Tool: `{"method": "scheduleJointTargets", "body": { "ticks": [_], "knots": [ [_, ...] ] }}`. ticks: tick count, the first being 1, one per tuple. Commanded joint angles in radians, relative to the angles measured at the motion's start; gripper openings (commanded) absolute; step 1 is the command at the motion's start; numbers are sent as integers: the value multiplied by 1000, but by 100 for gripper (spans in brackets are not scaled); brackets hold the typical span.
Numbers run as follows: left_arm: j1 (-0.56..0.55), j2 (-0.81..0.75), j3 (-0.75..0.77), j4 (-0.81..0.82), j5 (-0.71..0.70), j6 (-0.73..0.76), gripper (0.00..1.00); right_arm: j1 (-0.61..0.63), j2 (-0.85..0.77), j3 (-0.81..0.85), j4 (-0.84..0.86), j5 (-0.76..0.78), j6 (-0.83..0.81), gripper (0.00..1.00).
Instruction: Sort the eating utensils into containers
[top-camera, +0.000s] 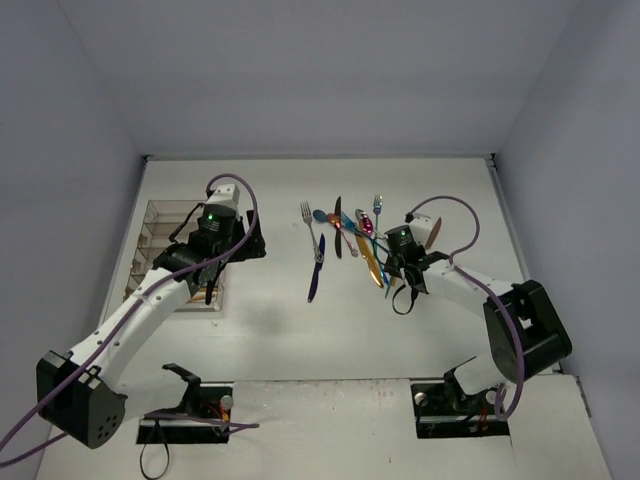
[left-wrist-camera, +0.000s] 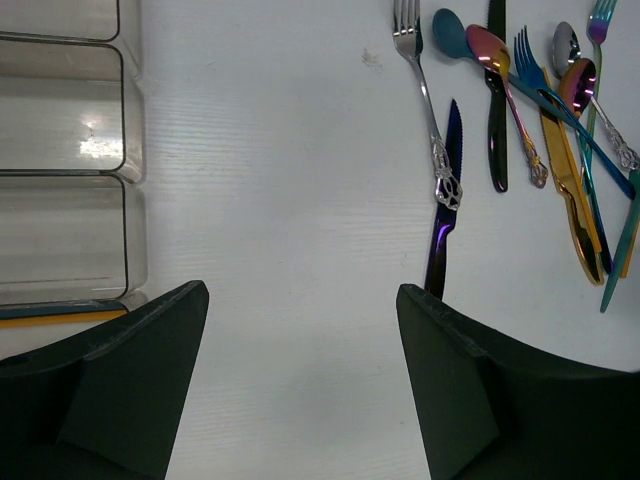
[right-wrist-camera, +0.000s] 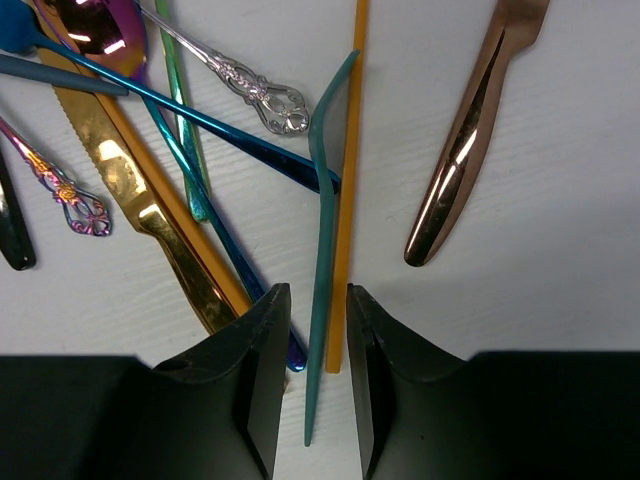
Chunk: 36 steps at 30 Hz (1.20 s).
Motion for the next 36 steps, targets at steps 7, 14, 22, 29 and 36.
{"method": "scheduleJointTargets", "body": {
  "ticks": [7,14,22,29,36],
  "knots": [
    [-37,-9,15,84,18,18,73,-13,24,-17,15,30,56,16],
    [-38,11,9,97,36,4,73,-19,12,-24,16,35,51,16],
    [-51,32,12,105,43,-3,73,-27,70,3,25,0,41,14],
    [-54,42,8,105,44,-8,73,-26,114,7,33,-11,39,13],
    [-59,48,9,108,52,-14,73,-30,138,-1,31,14,47,13]
  ]
}}
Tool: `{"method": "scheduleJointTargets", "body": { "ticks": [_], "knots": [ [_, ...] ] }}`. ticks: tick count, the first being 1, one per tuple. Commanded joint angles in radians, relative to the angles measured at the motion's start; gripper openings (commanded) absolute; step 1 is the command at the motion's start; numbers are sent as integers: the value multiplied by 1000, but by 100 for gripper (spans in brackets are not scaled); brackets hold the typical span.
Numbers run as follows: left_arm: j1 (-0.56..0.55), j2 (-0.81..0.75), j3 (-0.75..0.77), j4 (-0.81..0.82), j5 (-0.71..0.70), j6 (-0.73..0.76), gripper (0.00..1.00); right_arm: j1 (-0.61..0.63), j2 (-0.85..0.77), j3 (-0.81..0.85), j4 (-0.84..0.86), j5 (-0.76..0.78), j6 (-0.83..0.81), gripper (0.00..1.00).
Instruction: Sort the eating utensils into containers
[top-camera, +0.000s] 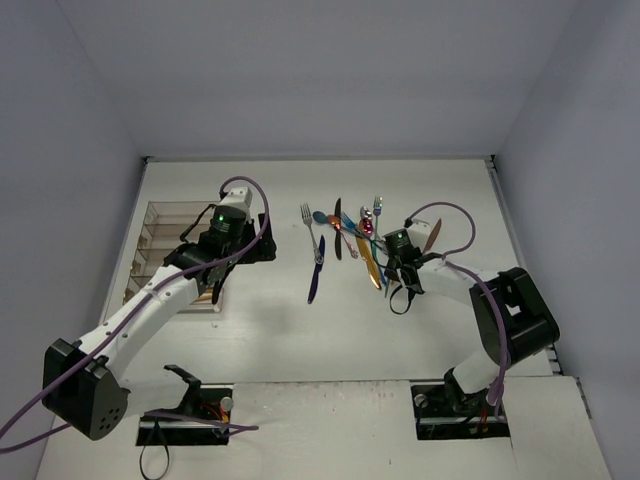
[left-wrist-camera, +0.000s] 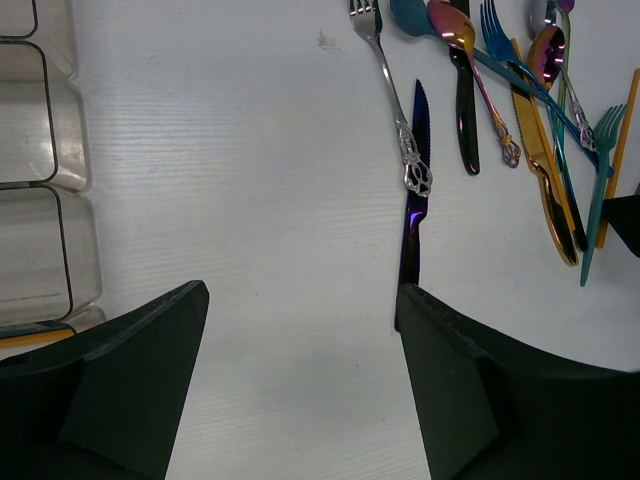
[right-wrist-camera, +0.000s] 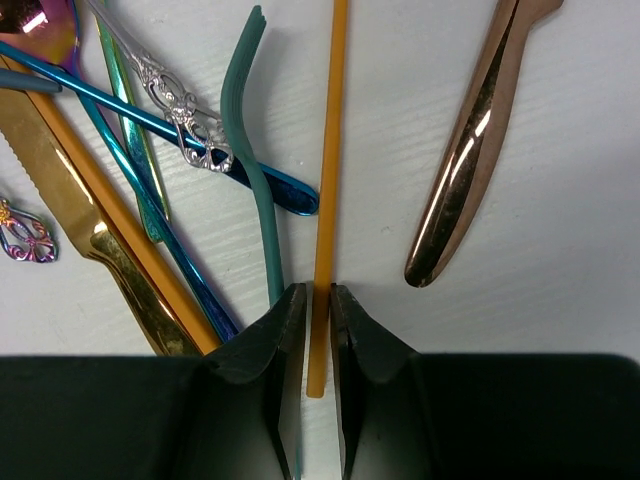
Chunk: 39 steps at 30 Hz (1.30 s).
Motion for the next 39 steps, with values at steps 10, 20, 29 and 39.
{"method": "scheduleJointTargets", "body": {
  "ticks": [10,20,29,39],
  "knots": [
    [-43,6,51,67,46,-20,73,-26,-138,-19,-34,79,-18,0],
    [-111,42,124,184,174,-96,73,31,-451,-15,-13,-48,-250,0],
    [-203,152,204,339,239,-160,73,225,-536,-1,82,-328,-416,0],
    [-252,247,257,363,197,-195,73,274,-525,11,181,-489,-411,0]
  ]
}}
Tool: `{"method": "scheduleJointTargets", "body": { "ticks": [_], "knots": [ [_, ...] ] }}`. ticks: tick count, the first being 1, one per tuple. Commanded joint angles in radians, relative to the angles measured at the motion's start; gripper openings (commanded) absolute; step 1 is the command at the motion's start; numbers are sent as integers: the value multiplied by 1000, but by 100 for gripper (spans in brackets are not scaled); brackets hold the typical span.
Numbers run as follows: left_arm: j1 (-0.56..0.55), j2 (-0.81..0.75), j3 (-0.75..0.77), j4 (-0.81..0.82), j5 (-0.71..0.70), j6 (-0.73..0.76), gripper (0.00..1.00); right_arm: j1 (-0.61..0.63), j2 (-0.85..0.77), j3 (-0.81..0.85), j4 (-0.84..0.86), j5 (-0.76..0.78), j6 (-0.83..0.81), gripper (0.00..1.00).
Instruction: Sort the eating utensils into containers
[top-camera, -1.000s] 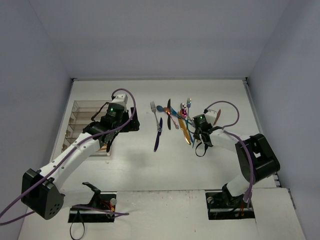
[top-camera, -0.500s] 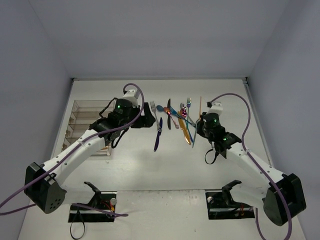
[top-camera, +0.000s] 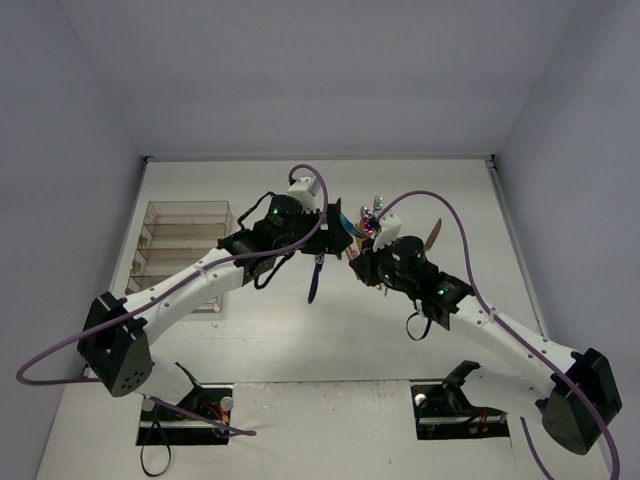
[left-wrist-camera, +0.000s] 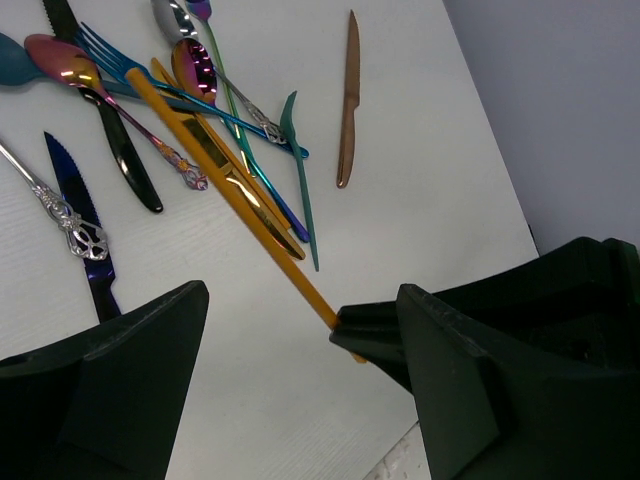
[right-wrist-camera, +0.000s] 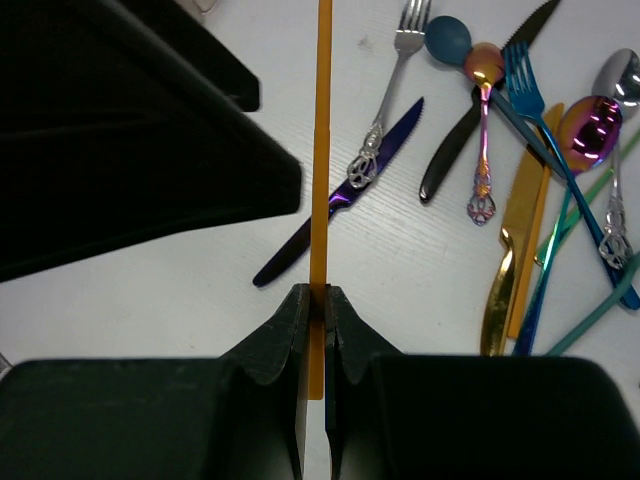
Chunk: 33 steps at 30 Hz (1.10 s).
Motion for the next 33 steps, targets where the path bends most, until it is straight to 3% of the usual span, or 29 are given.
{"method": "scheduleJointTargets", "body": {
  "ticks": [1,7,9,15,19,23,25,28,33],
  "knots": [
    [-3,-6,59,76,-35,-36,73,24,-6,51,117,-78,-16,0],
    [-3,1,45,84,-53,-73,73,41,0,45,145,-81,-4,0],
    [-4,9,44,92,-44,-80,68,45,3,45,149,-79,1,0],
    [-5,16,34,104,-45,-124,19,57,16,41,166,-63,7,0],
    [-5,3,15,98,-69,-138,2,61,23,36,184,-53,10,7],
    [-4,-20,-23,100,-103,-160,0,63,37,37,194,-46,9,25],
    [-3,-44,-39,97,-130,-164,0,63,38,35,197,-36,10,42],
    [2,-78,-62,77,-205,-170,0,63,38,30,197,-14,9,56],
    [74,-171,-122,-71,-344,-241,0,63,36,16,196,7,2,64]
  ]
}}
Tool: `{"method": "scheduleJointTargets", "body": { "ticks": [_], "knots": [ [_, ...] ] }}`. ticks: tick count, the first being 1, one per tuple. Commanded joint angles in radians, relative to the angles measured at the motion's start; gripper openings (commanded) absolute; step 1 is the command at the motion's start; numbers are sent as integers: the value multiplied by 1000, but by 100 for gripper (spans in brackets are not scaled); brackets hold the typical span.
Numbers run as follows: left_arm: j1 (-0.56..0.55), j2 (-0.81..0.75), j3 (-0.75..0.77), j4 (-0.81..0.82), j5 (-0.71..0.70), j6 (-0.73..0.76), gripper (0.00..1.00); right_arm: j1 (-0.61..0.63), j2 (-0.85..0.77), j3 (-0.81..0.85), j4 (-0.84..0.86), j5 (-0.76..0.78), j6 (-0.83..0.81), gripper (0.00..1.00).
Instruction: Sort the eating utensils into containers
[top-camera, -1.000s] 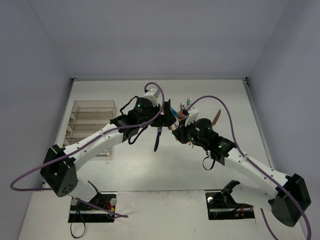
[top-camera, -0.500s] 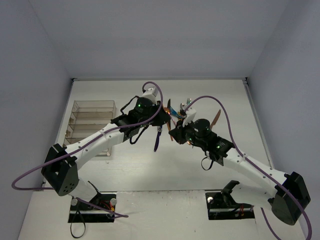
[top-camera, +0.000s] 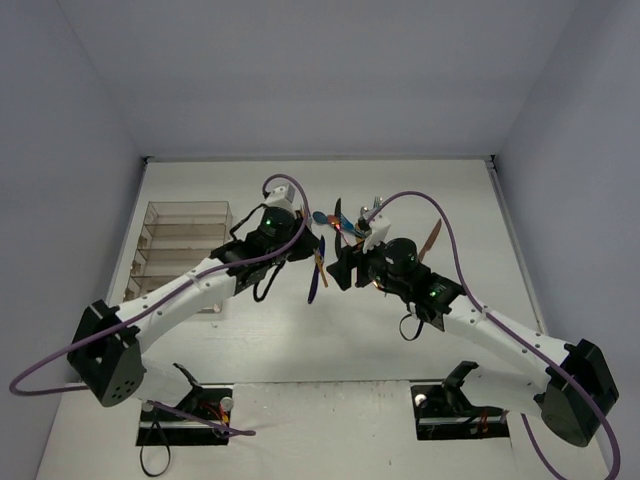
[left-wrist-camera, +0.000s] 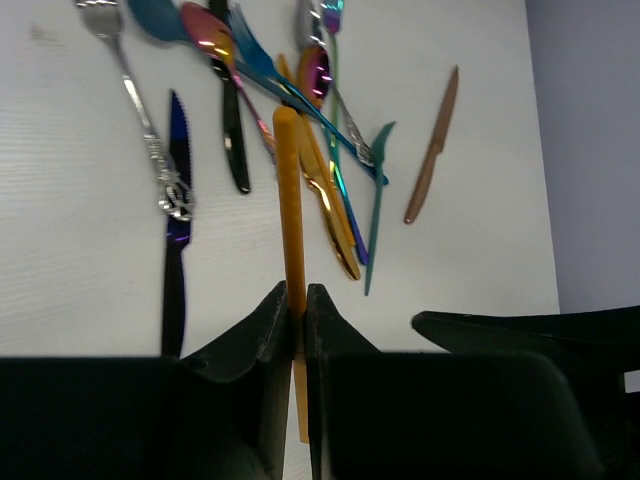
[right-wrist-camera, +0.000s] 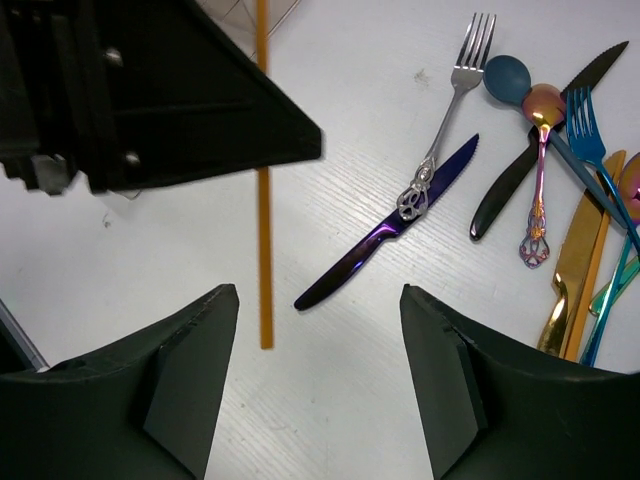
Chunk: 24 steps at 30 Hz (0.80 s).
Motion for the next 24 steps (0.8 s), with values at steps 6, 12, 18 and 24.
{"method": "scheduleJointTargets", "body": {
  "ticks": [6,12,18,24],
  "knots": [
    [311,-317,-163,-223,-241,-197,0,4,-20,-12,83,62,-13,64],
    [549,-460,-293,-292,-267,-321,0,3,-41,-30,57,81,-23,65],
    [714,-538,-400,-334,-256,-429,0,1,-59,-49,36,93,-31,65],
    [822,-583,-437,-376,-309,-425,0,1,-65,-63,32,95,-28,65]
  ]
}}
